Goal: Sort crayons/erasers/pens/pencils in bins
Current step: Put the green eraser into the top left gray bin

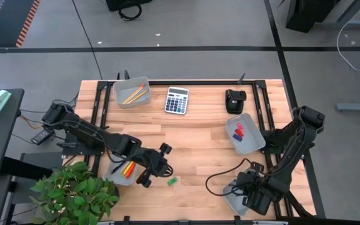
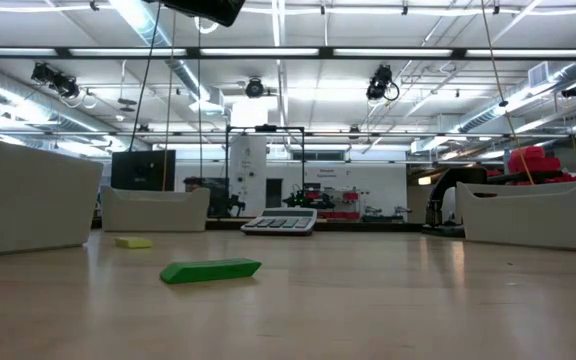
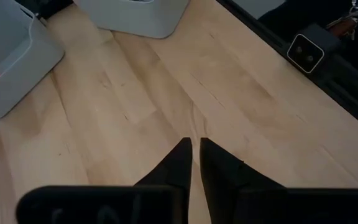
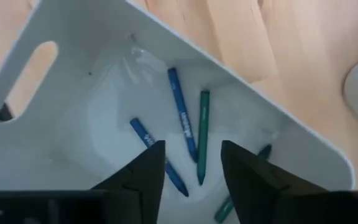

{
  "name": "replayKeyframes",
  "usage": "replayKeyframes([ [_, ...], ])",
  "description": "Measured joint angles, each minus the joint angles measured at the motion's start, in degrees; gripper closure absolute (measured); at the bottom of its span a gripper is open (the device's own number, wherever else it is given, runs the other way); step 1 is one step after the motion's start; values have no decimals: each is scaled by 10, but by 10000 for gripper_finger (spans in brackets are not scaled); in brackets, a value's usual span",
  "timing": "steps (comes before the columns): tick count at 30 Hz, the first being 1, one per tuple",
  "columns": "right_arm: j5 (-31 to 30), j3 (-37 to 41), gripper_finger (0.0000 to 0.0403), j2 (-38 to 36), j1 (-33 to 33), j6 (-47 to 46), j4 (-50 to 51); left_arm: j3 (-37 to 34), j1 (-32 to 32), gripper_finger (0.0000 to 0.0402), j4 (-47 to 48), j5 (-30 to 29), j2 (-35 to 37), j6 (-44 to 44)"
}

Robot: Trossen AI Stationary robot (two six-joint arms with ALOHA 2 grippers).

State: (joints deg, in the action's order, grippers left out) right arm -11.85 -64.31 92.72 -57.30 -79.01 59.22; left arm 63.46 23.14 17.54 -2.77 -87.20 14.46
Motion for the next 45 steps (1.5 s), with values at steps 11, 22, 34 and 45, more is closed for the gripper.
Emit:
replayKeyframes([
  [11, -158, -8, 236, -81, -6, 90, -50, 0, 12, 382, 32, -86, 44, -18],
  [22, -162, -9, 240, 10, 157, 485, -308, 0, 18, 386, 30, -133, 79, -4],
  [34, 3, -9, 240, 136, 286, 716, -542, 0, 18, 392, 65, -305, 83, -84],
  [45, 41, -9, 240, 230, 338, 755, -676, 0, 17, 384, 87, -307, 83, -94],
])
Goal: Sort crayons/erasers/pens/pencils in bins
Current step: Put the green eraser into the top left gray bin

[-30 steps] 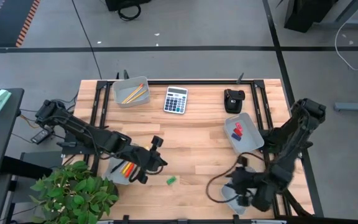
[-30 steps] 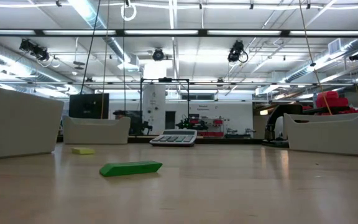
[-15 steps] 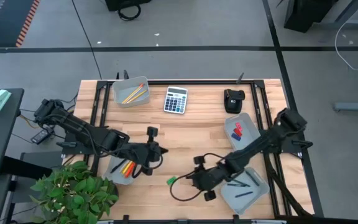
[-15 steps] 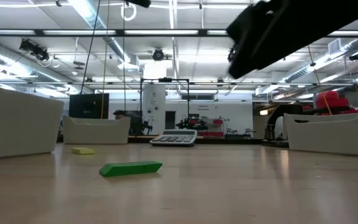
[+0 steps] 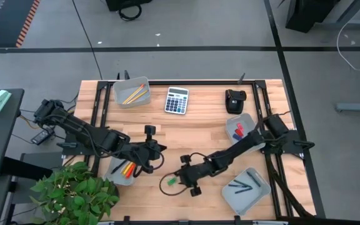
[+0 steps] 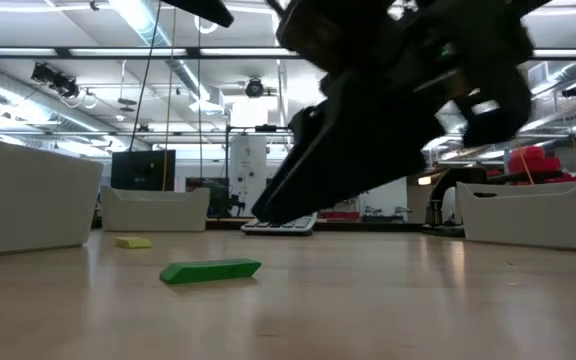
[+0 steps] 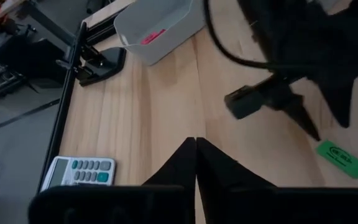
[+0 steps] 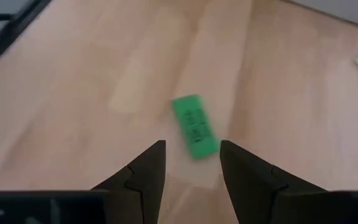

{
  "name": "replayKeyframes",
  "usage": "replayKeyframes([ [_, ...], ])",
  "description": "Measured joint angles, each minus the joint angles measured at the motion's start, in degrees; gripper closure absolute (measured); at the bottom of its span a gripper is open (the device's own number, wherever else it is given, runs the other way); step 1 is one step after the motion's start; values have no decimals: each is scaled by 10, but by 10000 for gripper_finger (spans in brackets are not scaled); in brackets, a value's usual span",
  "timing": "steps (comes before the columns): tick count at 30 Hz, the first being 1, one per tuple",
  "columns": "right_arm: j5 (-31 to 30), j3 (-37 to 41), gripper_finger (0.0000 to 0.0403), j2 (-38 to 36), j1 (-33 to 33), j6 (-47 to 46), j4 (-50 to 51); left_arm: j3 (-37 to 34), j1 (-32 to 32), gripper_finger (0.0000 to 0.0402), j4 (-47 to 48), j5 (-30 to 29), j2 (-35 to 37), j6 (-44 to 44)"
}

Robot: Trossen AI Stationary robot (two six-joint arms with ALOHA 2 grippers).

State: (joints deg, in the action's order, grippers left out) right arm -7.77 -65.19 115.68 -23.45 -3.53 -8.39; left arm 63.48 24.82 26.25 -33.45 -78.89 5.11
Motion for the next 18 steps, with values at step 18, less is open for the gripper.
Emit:
replayKeyframes([
  [18, 34, 0, 209, 57, 24, 12, -94, 0, 0, 383, 27, -16, 0, -31],
])
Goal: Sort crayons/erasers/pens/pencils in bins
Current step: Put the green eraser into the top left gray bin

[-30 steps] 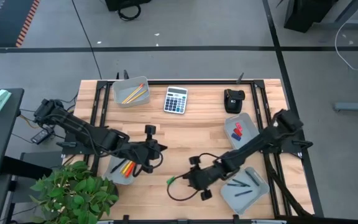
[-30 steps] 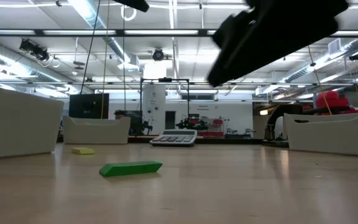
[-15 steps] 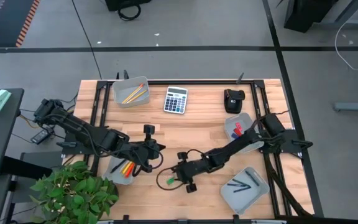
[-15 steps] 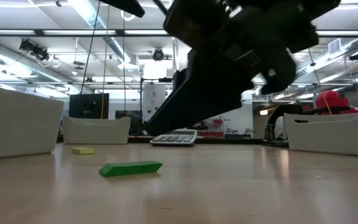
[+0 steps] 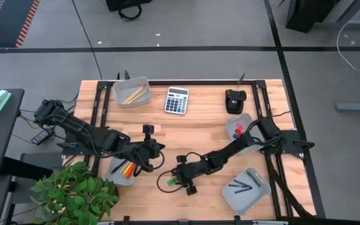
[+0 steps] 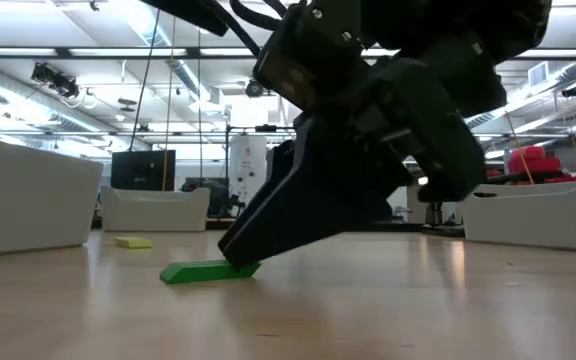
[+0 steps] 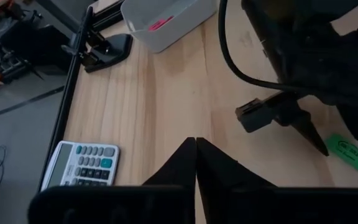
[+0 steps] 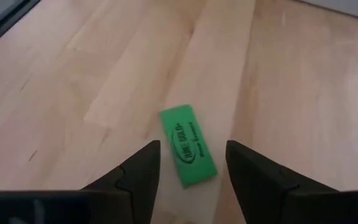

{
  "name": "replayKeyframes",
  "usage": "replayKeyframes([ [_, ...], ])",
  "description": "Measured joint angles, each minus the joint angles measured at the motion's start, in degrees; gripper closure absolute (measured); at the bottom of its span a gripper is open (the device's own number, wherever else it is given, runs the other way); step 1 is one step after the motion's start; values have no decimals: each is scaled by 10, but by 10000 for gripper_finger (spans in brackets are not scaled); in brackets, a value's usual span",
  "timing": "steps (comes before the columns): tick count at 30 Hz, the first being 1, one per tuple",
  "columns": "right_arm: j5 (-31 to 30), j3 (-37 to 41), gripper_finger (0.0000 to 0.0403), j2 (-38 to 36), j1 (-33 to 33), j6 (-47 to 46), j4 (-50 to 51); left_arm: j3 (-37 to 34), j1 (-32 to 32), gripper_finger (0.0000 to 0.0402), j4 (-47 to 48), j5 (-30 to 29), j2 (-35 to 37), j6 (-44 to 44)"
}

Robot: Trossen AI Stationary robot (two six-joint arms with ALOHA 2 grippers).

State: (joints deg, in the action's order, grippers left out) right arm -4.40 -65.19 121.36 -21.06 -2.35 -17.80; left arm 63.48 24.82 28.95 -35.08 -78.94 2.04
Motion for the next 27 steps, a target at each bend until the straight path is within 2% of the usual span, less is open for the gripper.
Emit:
replayKeyframes([
  [5, -2, 0, 204, 0, 1, -4, 3, 0, 0, 393, 1, -3, 0, 0],
  [9, -11, -1, 206, 9, -1, -3, 2, 0, 0, 382, 1, -3, 0, -2],
  [13, -16, -2, 207, 34, -4, -8, -36, 0, 0, 372, 1, -3, 0, -14],
  [18, -21, -3, 210, 51, -8, -9, -63, 0, 0, 384, -2, -9, 0, -14],
  [22, -22, -3, 234, 43, -13, -6, -52, 0, -6, 393, -3, -10, 0, -14],
  [27, -35, -2, 286, 36, -25, 8, -43, 0, -16, 382, -3, -10, 0, -14],
])
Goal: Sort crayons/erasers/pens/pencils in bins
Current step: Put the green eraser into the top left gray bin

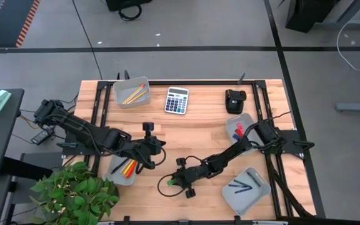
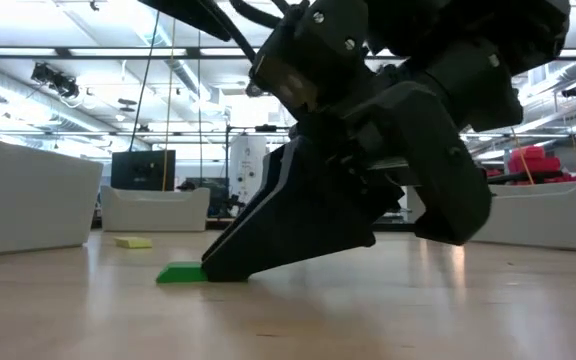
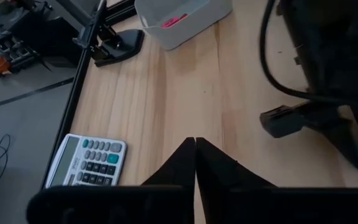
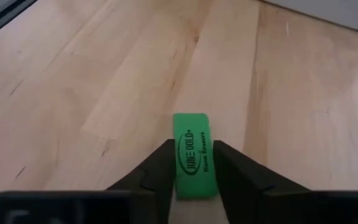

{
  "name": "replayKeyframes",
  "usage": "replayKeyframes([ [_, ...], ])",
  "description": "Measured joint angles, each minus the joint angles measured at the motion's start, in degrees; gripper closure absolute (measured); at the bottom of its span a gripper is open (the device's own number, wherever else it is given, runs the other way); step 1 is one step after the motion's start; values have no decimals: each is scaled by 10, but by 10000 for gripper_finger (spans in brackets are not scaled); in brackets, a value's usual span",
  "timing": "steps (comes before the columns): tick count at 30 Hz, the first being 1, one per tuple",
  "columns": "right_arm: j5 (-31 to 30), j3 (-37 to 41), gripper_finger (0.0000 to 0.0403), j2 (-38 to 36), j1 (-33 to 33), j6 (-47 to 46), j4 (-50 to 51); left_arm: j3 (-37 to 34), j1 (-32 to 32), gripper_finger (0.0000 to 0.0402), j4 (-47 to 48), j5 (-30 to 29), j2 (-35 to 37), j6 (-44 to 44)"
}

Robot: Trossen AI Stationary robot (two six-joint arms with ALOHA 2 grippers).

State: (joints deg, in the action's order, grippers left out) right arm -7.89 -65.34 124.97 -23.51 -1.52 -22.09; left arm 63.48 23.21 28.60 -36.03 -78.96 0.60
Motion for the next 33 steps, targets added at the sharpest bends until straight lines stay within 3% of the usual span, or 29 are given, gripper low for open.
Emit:
replayKeyframes([
  [5, -12, 0, 330, -1, -8, 15, 13, 0, -7, 372, -2, 0, 0, -1],
  [10, -42, 0, 338, -20, -17, 27, 46, 0, -9, 384, -5, 0, 0, -2],
  [19, -148, 3, 338, -227, -46, -14, 382, 0, -9, 381, -6, 0, 0, -2],
  [28, -249, 20, 337, -405, -42, -181, 693, 0, -9, 379, -9, 0, -1, -10],
  [33, -323, 73, 337, -481, -21, -424, 795, 0, -9, 388, -9, 1, -2, -27],
])
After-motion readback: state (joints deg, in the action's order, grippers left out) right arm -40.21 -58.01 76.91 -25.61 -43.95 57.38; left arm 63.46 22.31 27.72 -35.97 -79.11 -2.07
